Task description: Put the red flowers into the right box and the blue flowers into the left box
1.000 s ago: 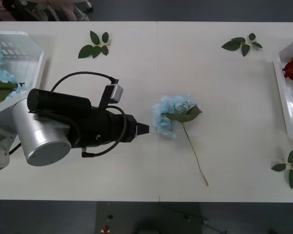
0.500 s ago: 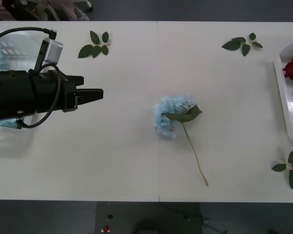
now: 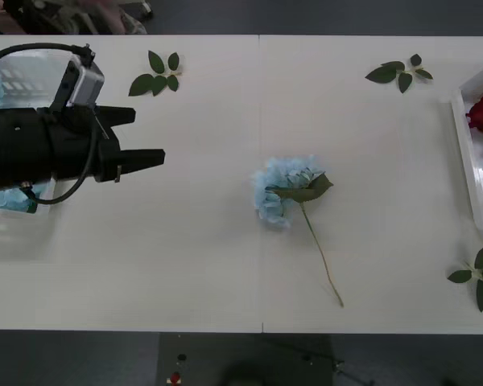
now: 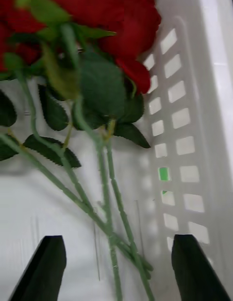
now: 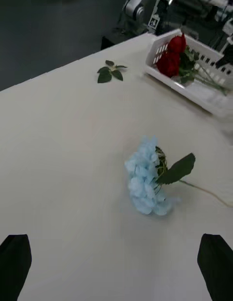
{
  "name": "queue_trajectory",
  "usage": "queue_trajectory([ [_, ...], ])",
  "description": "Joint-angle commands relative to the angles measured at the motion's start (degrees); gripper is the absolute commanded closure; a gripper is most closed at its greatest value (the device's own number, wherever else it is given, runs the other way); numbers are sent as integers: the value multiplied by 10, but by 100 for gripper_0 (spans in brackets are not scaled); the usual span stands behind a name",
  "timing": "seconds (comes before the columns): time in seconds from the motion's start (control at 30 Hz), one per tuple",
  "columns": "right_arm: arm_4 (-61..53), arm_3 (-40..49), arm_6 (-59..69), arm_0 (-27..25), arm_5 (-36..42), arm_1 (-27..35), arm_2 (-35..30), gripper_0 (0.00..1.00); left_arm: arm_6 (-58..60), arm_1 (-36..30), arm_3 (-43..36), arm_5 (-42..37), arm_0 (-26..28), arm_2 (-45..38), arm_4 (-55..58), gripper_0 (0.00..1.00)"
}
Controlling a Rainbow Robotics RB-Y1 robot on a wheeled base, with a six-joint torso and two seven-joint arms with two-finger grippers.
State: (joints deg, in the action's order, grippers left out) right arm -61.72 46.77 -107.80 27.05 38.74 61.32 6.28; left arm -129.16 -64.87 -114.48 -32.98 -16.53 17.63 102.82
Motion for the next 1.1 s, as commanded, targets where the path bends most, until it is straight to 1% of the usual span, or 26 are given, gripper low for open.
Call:
queue_trajectory([
  [0.03,-34,80,-7,15,63,10,-10,27,-16,31,11,-32,-39,-11,-2,0],
  [0.1,-84,140,-8,8,112,18,-11,26,-21,46,14,-58,-45,-12,-2,0],
  [0.17,-117,184,-2,2,141,24,-11,26,-23,55,14,-67,-46,-12,-5,0],
  [0.27,-151,294,70,-15,190,37,-11,26,-36,73,14,-90,-46,-11,-14,0],
  [0.3,-152,343,111,-26,202,43,-11,26,-50,77,13,-91,-46,-11,-15,0],
  [0.33,-152,368,134,-32,208,45,-11,26,-58,77,12,-91,-46,-11,-14,0],
  [0.4,-150,474,238,-61,223,58,-11,25,-84,80,6,-94,-50,-8,1,0],
  [0.43,-150,499,262,-68,224,63,-11,26,-87,81,5,-98,-51,-8,7,0],
  [0.47,-146,550,315,-83,228,70,-11,26,-89,83,5,-108,-53,-8,22,0],
  [0.53,-133,623,393,-101,240,78,-11,25,-94,85,4,-114,-53,-8,37,0],
  [0.6,-111,677,458,-106,266,78,-11,25,-99,85,1,-114,-52,-8,41,0],
  [0.67,-69,746,556,-105,317,71,-8,26,-106,85,-3,-113,-53,-9,44,0],
  [0.7,-52,765,575,-105,332,68,-7,26,-109,85,-2,-113,-53,-10,46,0],
  [0.77,18,825,625,-91,390,44,23,25,-138,85,-2,-108,-54,-10,49,0],
  [0.83,64,849,654,-77,420,21,57,26,-152,85,0,-107,-54,-10,51,0],
  [0.87,90,857,668,-67,431,6,84,26,-154,85,3,-107,-54,-10,56,0],
  [0.93,129,861,679,-57,429,-3,124,26,-156,86,5,-107,-54,-10,56,0],
  [1.0,206,867,682,-38,429,-9,197,26,-159,85,7,-107,-54,-10,57,0],
  [1.03,247,867,685,-24,425,-15,245,26,-159,85,8,-104,-54,-10,57,0],
  [1.07,281,862,698,-9,420,-18,289,26,-160,85,8,-101,-54,-10,59,0],
  [1.1,299,859,712,4,415,-22,320,26,-161,85,8,-100,-53,-10,62,0],
])
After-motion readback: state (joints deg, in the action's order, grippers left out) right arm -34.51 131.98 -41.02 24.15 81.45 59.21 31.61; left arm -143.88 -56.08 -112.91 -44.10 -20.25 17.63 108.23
